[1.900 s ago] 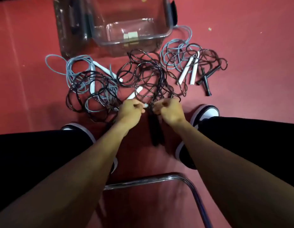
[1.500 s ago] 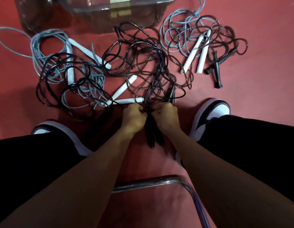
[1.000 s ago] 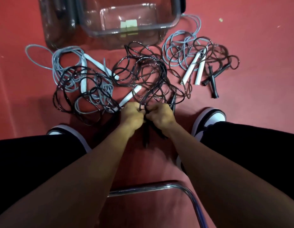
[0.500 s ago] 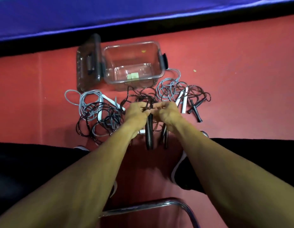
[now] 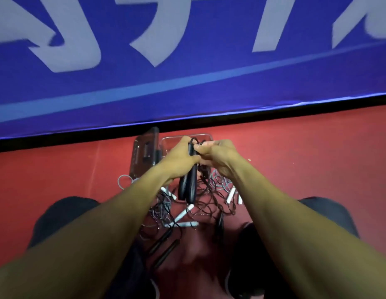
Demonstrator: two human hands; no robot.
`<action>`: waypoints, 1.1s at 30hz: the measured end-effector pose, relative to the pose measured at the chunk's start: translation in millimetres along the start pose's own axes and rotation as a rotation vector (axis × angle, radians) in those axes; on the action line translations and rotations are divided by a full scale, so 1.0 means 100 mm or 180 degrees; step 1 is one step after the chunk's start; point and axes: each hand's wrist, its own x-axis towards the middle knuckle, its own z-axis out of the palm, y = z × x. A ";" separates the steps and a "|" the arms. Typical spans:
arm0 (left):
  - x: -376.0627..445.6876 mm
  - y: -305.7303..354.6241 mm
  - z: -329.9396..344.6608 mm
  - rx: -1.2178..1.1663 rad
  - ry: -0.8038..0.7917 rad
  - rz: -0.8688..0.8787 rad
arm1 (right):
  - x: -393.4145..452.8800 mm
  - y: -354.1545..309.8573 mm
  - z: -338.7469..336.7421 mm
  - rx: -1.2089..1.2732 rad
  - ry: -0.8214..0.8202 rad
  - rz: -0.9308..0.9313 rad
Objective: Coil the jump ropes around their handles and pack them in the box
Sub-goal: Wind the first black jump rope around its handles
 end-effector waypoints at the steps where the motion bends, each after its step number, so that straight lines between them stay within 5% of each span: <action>1: -0.03 0.08 -0.09 -0.0038 0.0012 0.0013 | -0.01 -0.07 0.05 0.0003 -0.0034 -0.0045; 6: -0.04 0.22 -0.34 -0.0186 0.0318 0.0147 | 0.03 -0.24 0.10 -0.0676 -0.0271 -0.0259; 11: -0.03 0.09 -0.42 -0.0535 -0.0110 0.0035 | 0.19 -0.14 -0.06 -0.3405 -0.0431 -0.0287; 13: -0.03 0.01 -0.44 -0.0434 -0.0473 0.0013 | 0.20 -0.13 -0.04 -0.3711 -0.0384 -0.0596; 16: -0.01 -0.02 -0.47 -0.0647 -0.0799 -0.0128 | 0.18 -0.17 0.07 -0.3183 -0.0571 -0.1608; 19: 0.05 0.03 -0.54 -0.0851 -0.0804 -0.0185 | 0.22 -0.14 0.13 -0.2962 -0.0746 -0.1691; 27: 0.18 0.07 -0.69 -0.0720 -0.0696 -0.0244 | 0.19 -0.23 0.31 -0.2695 -0.0046 -0.2586; 30: 0.17 0.13 -0.63 -0.0954 -0.0672 0.0046 | 0.21 -0.33 0.28 -0.2275 -0.0015 -0.2475; 33: 0.13 0.16 -0.66 -0.1245 -0.1087 0.0240 | 0.19 -0.36 0.24 -0.0968 -0.0548 -0.1744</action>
